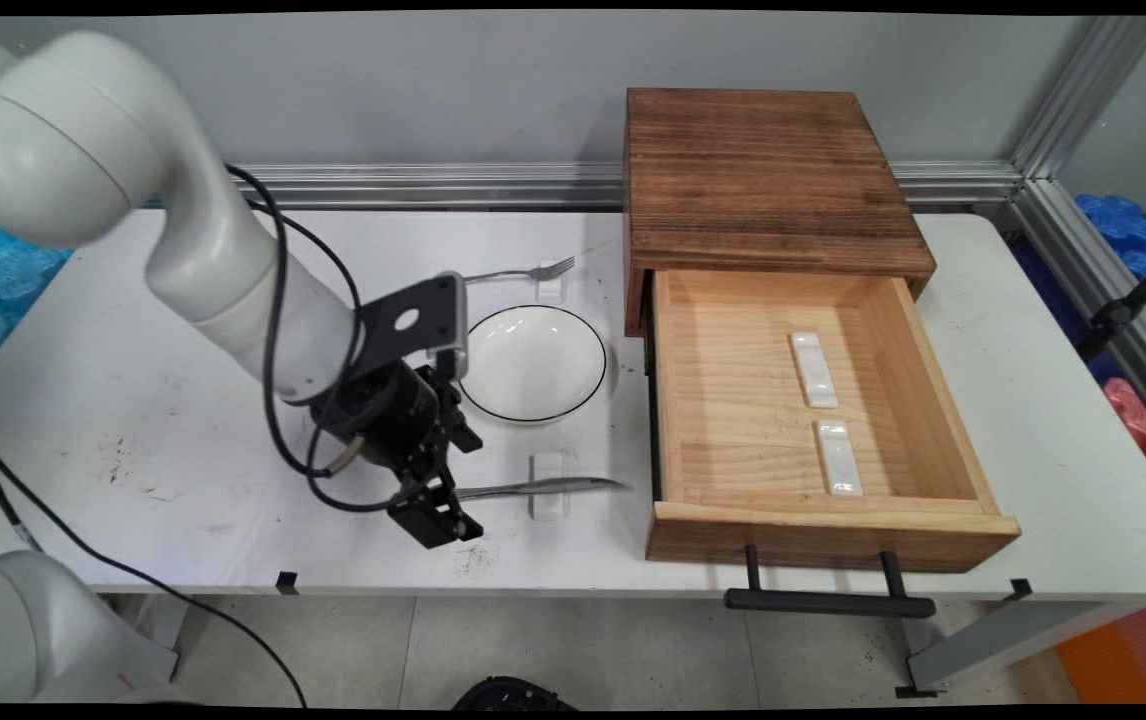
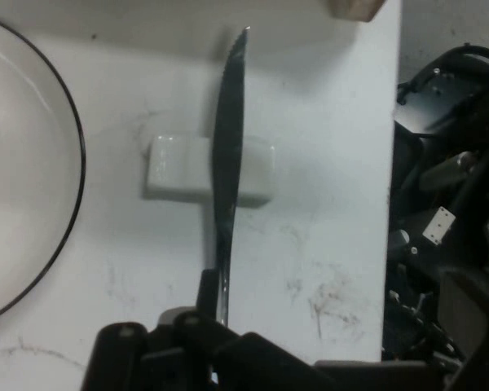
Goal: Pick up the knife from the right of the white plate
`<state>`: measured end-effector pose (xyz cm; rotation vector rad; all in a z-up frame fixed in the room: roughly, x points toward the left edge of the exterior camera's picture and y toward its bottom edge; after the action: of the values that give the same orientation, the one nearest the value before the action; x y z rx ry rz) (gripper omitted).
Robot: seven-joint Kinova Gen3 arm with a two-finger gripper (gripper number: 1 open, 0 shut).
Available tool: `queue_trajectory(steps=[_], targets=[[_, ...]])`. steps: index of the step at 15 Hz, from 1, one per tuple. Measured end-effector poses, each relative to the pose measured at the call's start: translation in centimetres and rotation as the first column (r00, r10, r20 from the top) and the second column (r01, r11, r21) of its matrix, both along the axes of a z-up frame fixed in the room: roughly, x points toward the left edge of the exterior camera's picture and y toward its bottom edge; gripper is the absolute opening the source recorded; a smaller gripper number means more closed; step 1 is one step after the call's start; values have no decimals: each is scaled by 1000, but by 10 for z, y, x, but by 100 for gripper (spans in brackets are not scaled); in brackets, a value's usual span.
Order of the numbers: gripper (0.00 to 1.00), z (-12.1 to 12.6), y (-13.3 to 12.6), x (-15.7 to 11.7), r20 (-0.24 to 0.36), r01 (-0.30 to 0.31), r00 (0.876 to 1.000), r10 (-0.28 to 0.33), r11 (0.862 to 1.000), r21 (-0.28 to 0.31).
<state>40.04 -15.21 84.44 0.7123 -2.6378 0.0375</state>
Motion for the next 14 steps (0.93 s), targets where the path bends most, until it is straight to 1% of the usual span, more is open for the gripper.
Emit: queue_trajectory(steps=[7,14], targets=[[100,-35,-13,-4,25,-39,999,40,999,-9],[100,-52,-23,-5,31,-55,998,56,998,-34]])
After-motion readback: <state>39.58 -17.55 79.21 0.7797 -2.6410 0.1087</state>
